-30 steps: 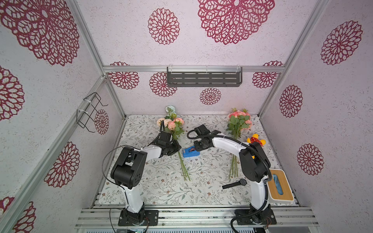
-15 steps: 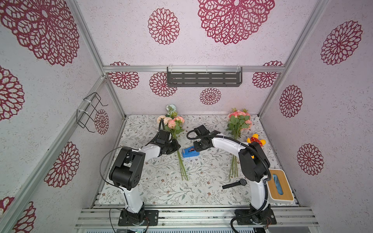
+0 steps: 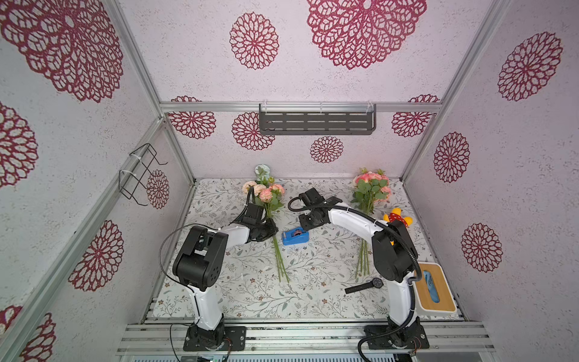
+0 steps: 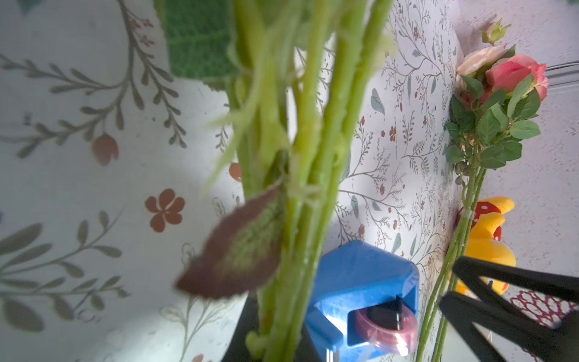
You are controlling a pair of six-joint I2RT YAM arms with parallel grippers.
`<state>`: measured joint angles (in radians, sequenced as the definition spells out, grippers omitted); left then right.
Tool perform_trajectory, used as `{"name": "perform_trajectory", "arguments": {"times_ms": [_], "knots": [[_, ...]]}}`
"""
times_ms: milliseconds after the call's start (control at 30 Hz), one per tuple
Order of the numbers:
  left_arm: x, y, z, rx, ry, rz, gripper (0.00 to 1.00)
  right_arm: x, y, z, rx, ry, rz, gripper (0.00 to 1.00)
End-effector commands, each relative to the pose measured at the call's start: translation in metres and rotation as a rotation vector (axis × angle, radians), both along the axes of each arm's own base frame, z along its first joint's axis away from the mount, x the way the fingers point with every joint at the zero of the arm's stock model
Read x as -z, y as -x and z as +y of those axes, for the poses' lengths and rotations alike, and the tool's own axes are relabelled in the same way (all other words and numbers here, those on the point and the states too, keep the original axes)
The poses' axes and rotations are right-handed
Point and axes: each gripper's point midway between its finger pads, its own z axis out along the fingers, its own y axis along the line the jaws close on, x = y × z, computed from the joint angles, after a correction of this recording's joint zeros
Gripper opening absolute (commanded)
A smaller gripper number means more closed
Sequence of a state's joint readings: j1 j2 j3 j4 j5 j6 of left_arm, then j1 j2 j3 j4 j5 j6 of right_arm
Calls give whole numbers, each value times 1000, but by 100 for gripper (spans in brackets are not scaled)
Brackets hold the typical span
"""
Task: Wrap bouquets with tape
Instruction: Tear off the tape using the Tape Cutter.
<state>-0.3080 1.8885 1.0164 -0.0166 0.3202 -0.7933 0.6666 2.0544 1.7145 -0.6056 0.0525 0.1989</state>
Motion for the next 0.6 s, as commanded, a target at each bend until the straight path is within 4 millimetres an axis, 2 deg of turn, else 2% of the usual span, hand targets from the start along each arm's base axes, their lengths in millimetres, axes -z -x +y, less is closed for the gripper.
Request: {"name": "perform_trajectory", "arguments": {"times_ms": [0,133,200,300,567], "knots": [[-4,-15,3,-1,-11,-42,0,-34,2,15,-65,4,-65,49],[-3,-15,7,-19,-13,-46,0,-38,12,46,-184,23,-107,51],[-1,-15,6,-18,-8,-39,0,-30,19,64,-239,33,-101,52],[3,-13,5,-25,5,-39,0,-16,20,79,-273,55,-74,53],[1,-14,2,-28,38,-47,0,6,26,96,-331,62,-36,53]]}}
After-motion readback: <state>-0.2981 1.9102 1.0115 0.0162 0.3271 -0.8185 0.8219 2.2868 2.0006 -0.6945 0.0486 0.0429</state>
